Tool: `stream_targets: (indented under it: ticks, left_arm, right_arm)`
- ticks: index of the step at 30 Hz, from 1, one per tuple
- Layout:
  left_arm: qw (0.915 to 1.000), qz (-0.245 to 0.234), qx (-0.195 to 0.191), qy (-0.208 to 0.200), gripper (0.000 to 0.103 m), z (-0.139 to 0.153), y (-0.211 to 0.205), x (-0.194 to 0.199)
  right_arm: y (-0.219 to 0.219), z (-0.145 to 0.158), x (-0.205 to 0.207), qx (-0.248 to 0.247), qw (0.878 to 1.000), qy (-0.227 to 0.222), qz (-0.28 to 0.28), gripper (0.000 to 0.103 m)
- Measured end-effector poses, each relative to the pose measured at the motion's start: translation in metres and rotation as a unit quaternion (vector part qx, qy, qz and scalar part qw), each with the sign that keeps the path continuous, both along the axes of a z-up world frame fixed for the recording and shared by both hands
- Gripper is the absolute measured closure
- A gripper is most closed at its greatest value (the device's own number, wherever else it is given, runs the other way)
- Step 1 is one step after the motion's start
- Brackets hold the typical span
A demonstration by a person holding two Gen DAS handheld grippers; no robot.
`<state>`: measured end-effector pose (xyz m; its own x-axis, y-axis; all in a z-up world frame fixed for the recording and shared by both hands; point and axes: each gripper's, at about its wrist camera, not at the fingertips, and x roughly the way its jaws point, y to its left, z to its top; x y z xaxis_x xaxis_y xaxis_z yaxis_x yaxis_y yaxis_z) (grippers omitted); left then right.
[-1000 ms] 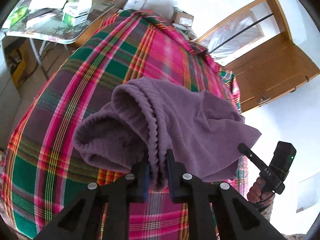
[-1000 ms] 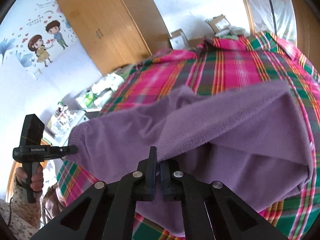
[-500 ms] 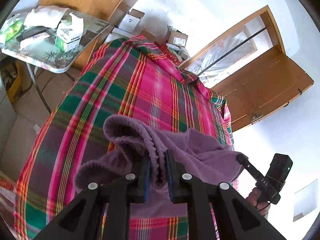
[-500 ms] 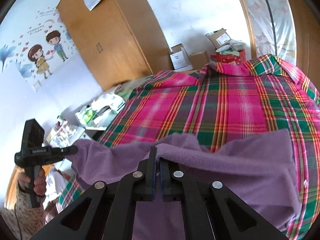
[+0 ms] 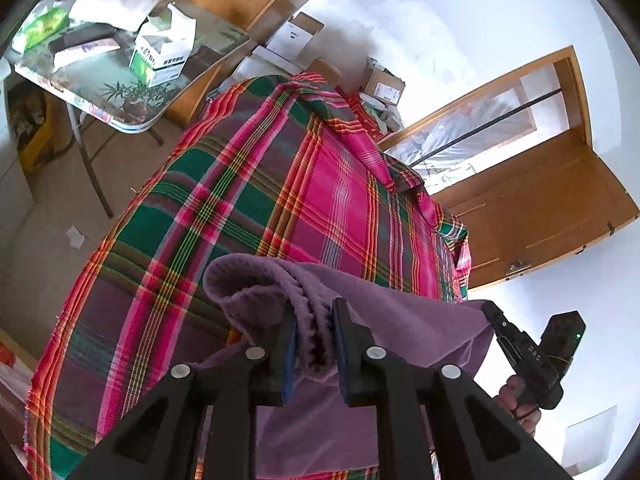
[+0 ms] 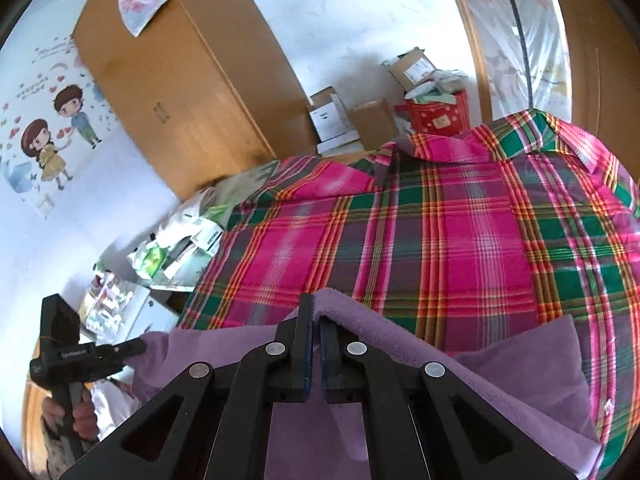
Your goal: Fold clothes
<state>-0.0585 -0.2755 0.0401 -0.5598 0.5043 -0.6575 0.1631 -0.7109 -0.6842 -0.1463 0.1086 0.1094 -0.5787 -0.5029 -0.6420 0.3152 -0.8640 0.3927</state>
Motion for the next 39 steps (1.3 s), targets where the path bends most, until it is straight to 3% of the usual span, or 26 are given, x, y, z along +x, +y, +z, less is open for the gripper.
stream_targets:
  ticks: [5,13,21,33,39]
  left_arm:
    - [0.9999,0.002,0.005,-0.009,0.083,0.002,-0.001,-0.008]
    - [0.9988,-0.006,0.018,-0.044,0.083,0.0,-0.002,-0.016]
    - [0.9975,-0.008,0.019,-0.067,0.071,0.004,-0.004,-0.007]
    - [0.989,-0.046,0.022,-0.139,0.07,-0.018,0.034,-0.008]
    - [0.9933,-0.03,0.02,-0.11,0.069,0.003,0.04,0.018]
  right_arm:
    - [-0.003,-0.005,-0.013,0.005,1.0,-0.019,-0.003,0.1]
    - [-0.006,0.008,-0.02,-0.004,1.0,-0.009,-0.01,0.1]
    - [-0.012,0.009,-0.03,-0.003,1.0,-0.01,-0.014,0.1]
    - [-0.012,0.002,-0.037,-0.006,0.999,-0.022,-0.021,0.1]
    - [-0.009,-0.001,-0.037,-0.011,0.999,-0.025,-0.022,0.1]
